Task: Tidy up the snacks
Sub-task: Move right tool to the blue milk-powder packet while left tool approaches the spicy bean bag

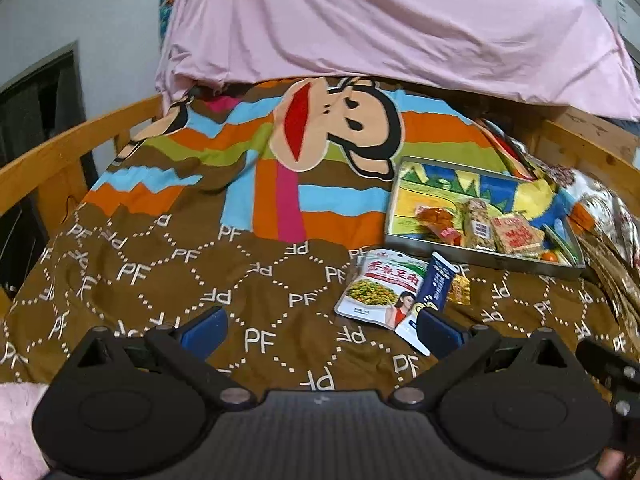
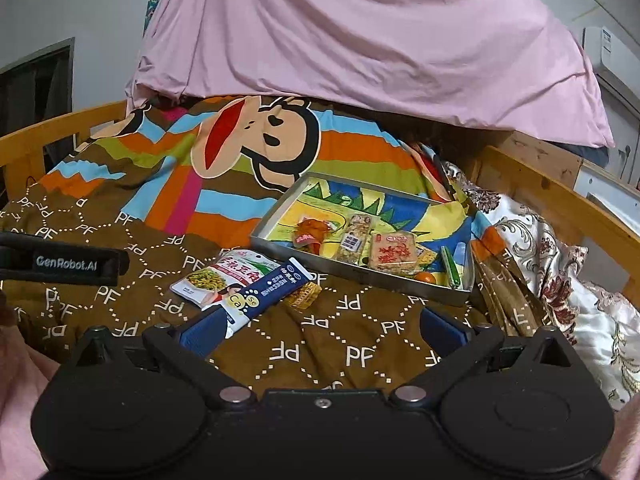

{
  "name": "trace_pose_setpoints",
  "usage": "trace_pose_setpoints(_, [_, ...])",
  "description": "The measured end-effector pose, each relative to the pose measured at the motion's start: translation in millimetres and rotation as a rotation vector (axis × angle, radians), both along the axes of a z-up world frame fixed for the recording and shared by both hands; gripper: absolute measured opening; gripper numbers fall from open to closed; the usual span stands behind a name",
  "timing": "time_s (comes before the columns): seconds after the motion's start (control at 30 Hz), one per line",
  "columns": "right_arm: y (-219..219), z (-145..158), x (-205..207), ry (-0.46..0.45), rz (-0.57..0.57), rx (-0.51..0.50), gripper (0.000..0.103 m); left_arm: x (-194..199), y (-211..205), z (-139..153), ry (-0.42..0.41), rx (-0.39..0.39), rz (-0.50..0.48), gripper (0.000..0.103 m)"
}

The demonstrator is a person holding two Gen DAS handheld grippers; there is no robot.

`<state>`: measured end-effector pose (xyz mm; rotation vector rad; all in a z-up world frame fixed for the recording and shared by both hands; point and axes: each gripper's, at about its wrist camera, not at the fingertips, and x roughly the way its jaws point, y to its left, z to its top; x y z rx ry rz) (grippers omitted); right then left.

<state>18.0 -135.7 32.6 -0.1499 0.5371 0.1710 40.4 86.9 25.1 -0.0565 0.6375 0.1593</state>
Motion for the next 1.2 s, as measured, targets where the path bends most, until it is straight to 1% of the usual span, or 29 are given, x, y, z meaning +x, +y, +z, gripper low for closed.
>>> trace_pose_setpoints(0.13, [9, 4, 7, 0.019, 0.021, -0.027, 0.102, 5, 8, 3, 0.014, -0.032, 0.046, 0.102])
trace_pose_setpoints(0.27, [15, 11, 22, 0.042, 0.034, -0.026, 0.102, 20, 16, 5, 0.074, -0.096, 0.026, 0.102])
trace_pose_setpoints(0.33, [18, 17, 32, 0.053, 0.051, -0.029, 0.102, 29, 17, 6, 0.097, -0.106, 0.002, 0.102])
trace_pose_setpoints(0.4, [20, 22, 45, 0.071, 0.078, -0.034, 0.102, 42, 19, 9, 0.109, -0.081, -0.029, 0.102])
trace_pose_setpoints(0.47, [22, 25, 60, 0.104, 0.106, -0.04, 0.102, 54, 17, 14, 0.114, -0.019, -0.054, 0.102])
trace_pose_setpoints(0.57, [28, 27, 82, 0.135, 0.132, -0.078, 0.102, 73, 15, 21, 0.114, 0.042, -0.084, 0.102])
trace_pose_setpoints(0.63, [33, 27, 98, 0.148, 0.143, -0.092, 0.102, 85, 15, 23, 0.114, 0.069, -0.087, 0.102])
trace_pose_setpoints(0.77, [41, 22, 126, 0.162, 0.151, -0.086, 0.102, 115, 18, 20, 0.121, 0.112, -0.078, 0.102])
trace_pose_setpoints(0.93, [50, 3, 160, 0.179, 0.125, -0.052, 0.102, 146, 31, 4, 0.162, 0.122, -0.049, 0.102])
trace_pose_setpoints(1.03, [56, -12, 175, 0.201, 0.118, -0.026, 0.102, 164, 38, -8, 0.216, 0.115, -0.029, 0.102])
trace_pose_setpoints(1.13, [58, -28, 188, 0.228, 0.098, 0.014, 0.102, 179, 41, -20, 0.247, 0.133, -0.005, 0.102])
trace_pose_setpoints(1.2, [59, -38, 194, 0.245, 0.101, 0.029, 0.102, 188, 42, -28, 0.263, 0.144, -0.007, 0.102])
